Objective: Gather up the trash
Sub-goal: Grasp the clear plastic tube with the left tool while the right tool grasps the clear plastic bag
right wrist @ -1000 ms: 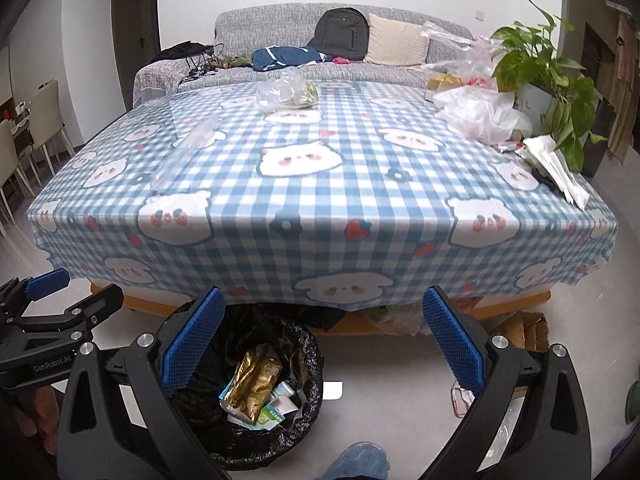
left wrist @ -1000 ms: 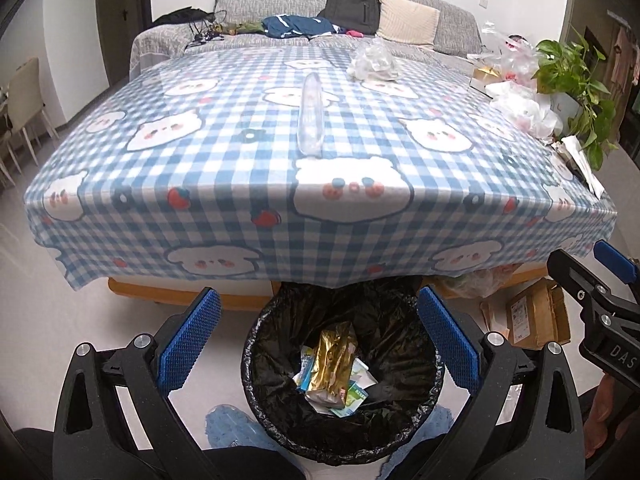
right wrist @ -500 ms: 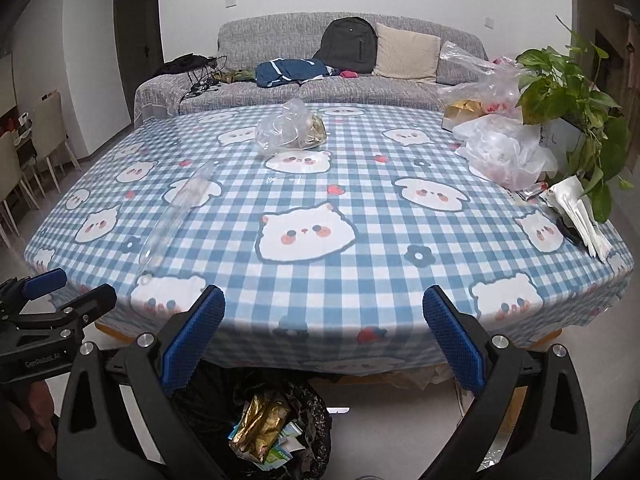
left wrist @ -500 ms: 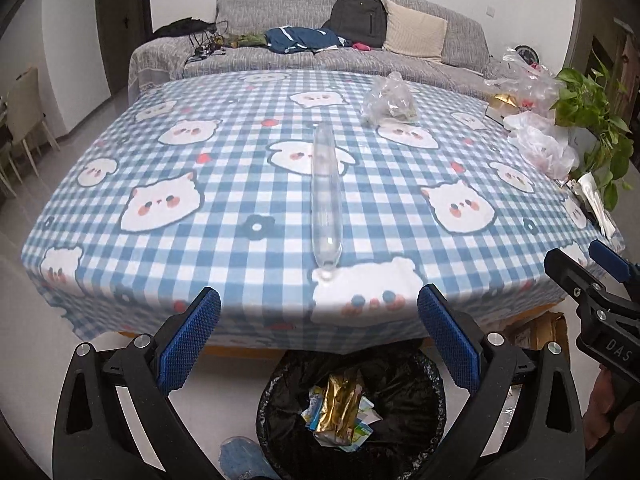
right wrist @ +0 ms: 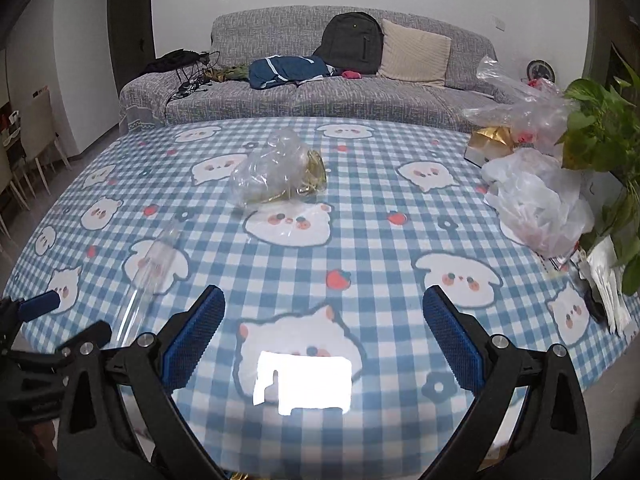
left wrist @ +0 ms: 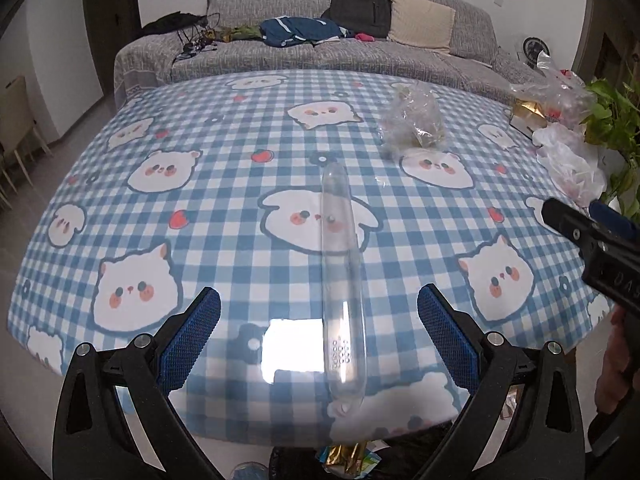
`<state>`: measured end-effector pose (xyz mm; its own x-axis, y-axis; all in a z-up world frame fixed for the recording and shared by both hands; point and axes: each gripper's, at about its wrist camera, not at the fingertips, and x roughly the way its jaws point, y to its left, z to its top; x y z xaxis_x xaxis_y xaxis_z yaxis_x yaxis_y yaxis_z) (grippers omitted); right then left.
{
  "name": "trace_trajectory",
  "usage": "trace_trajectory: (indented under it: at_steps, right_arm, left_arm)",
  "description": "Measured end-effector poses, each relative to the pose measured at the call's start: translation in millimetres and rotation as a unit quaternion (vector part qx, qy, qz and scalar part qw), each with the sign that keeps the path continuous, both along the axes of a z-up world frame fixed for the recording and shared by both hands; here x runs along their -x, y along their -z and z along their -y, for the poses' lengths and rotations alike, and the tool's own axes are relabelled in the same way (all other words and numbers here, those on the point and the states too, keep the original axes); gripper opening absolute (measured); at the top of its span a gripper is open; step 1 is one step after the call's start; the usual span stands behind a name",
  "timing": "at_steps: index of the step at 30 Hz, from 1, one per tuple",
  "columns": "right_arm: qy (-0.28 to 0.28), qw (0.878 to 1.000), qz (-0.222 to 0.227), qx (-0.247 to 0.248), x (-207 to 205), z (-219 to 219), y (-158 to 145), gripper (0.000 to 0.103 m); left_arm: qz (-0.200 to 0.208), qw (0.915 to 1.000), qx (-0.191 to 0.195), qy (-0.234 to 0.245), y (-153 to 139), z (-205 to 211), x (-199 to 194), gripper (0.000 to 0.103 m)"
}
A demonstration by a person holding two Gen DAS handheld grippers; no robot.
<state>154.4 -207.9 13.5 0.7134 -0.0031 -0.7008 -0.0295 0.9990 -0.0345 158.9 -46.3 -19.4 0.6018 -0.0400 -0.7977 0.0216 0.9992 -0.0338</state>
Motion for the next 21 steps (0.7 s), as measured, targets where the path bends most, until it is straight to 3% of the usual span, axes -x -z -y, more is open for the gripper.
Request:
trace_trajectory:
  at_steps: [5,14,20,21]
  right_arm:
    - [-0.003,1.0,-0.005,-0.012,-55.3,-10.1,-4.8,0.095]
    - [-0.001,1.0,-0.019,-0.013,-145.2,-30.2,9.6,0.095]
    - [0.001,1.0,-0.021,-0.019,-182.6,-39.8,25.1,0.095]
    - [0.001,1.0,-0.02,-0.016,-187.0,-42.2,27.5,0.095]
  left_arm:
    - [-0.008,0.9999,-0.013,0.006,3.2,4.5,-31.6,0.096]
    - [-0.042,0.9991,0.0,0.001,28.4,1.1,-67.5,0.093]
    - [-0.056,0.9983,0.005,0.012,39.9,5.6,-77.2,0.08]
    - [-0.06,0.9981,0.008,0.011,41.6,4.5,-79.2,0.073]
